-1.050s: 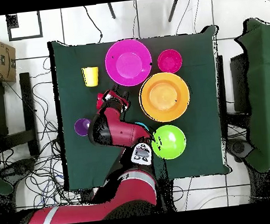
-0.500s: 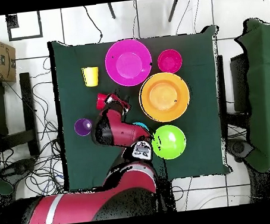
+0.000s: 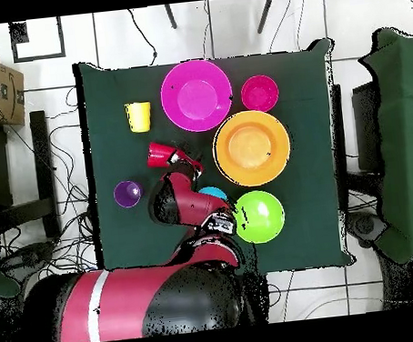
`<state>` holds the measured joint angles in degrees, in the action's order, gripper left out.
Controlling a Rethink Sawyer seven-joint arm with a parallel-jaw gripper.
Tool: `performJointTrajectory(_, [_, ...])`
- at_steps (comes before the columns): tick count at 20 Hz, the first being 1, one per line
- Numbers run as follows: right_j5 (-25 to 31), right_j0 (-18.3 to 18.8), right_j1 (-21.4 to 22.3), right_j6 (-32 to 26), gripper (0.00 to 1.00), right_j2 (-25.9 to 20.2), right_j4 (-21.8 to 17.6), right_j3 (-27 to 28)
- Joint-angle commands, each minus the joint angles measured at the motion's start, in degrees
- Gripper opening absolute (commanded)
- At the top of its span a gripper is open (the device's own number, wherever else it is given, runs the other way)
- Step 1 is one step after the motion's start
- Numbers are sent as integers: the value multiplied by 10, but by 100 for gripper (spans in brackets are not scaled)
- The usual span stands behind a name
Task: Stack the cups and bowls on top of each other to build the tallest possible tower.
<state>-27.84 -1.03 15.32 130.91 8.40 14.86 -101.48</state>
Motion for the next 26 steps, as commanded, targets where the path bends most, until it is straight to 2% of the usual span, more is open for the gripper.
performJointTrajectory(1, [-11, 18, -30, 102, 100, -82, -26, 40])
performJointTrajectory(10, [-8, 13, -26, 101, 100, -84, -13, 33])
performJointTrajectory(19, [49, -19, 32, 100, 100, -62, 33, -13])
performJointTrajectory(26, [64, -25, 55, 101, 100, -59, 43, -31])
